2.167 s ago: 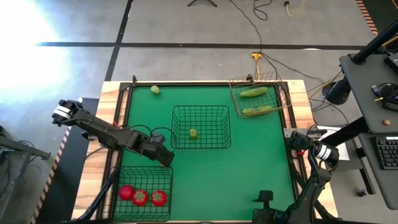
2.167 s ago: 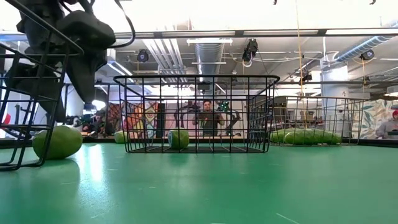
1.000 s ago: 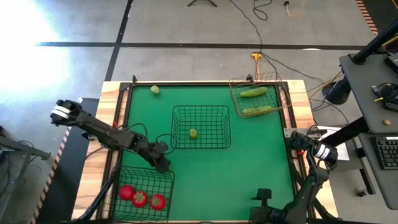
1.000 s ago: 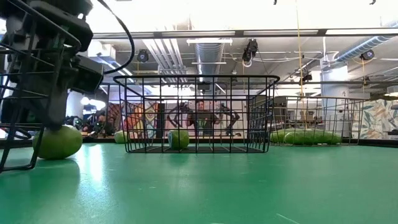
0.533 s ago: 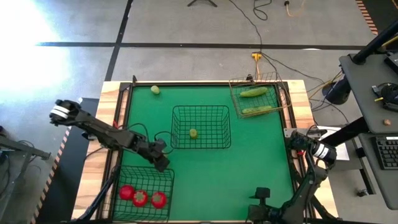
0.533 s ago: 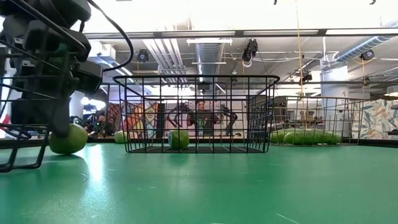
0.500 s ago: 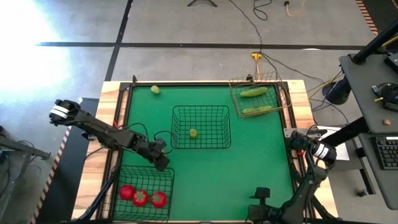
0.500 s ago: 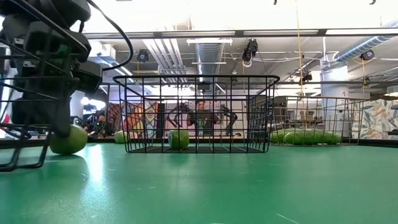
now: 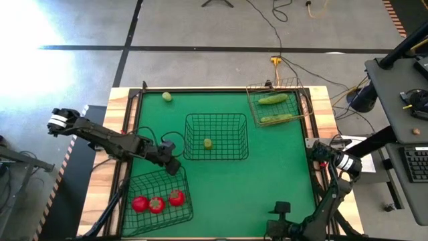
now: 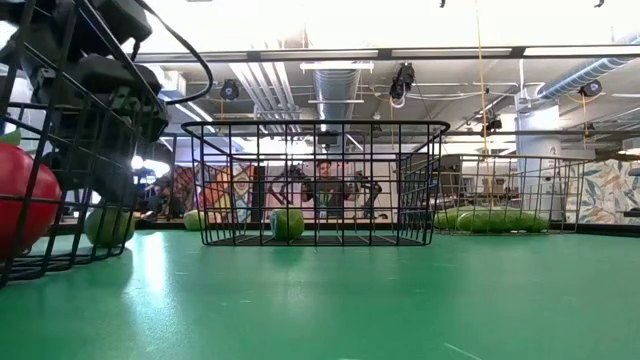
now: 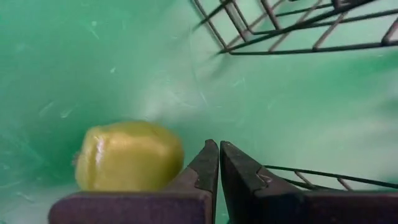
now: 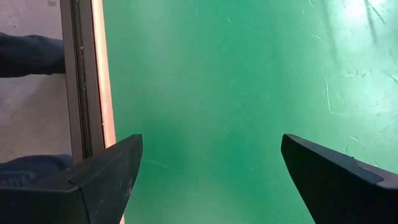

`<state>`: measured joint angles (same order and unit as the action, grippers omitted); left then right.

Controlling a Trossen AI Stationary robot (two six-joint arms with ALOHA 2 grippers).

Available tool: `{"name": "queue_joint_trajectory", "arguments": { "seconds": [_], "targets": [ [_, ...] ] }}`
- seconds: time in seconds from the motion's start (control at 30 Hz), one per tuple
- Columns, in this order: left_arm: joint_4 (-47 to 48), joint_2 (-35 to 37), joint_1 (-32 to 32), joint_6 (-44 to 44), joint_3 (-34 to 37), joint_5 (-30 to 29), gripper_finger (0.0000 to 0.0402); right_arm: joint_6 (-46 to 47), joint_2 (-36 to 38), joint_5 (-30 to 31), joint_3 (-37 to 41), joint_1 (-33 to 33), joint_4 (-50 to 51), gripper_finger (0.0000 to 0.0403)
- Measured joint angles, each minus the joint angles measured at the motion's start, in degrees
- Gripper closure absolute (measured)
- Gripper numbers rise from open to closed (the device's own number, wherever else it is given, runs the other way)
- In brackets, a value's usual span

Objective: Sort produce into baskets
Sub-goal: Put the bottom green lime into the top black wire basket

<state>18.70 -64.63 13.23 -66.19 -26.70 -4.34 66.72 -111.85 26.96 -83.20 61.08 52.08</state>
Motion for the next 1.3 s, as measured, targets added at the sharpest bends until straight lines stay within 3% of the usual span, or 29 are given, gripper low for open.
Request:
{"name": "queue_joint_trajectory", "arguments": {
  "seconds": [0.27,0.8,1.3],
  "targets": [
    [-4.6,1.1,0.6,1.7,-1.9,0.5,0.0401,0.2,0.0,0.0,0.0,0.0,0.1,0.0026],
    [3.8,1.8,-2.5,-8.7,0.8,4.9,0.0401,1.0,0.0,0.0,0.0,0.0,-0.1,0.0026],
    [15.6,7.5,-8.1,-6.0,0.5,-5.2,0.0401,1.2,0.0,-0.5,0.0,-0.2,0.1,0.0026]
  ]
}}
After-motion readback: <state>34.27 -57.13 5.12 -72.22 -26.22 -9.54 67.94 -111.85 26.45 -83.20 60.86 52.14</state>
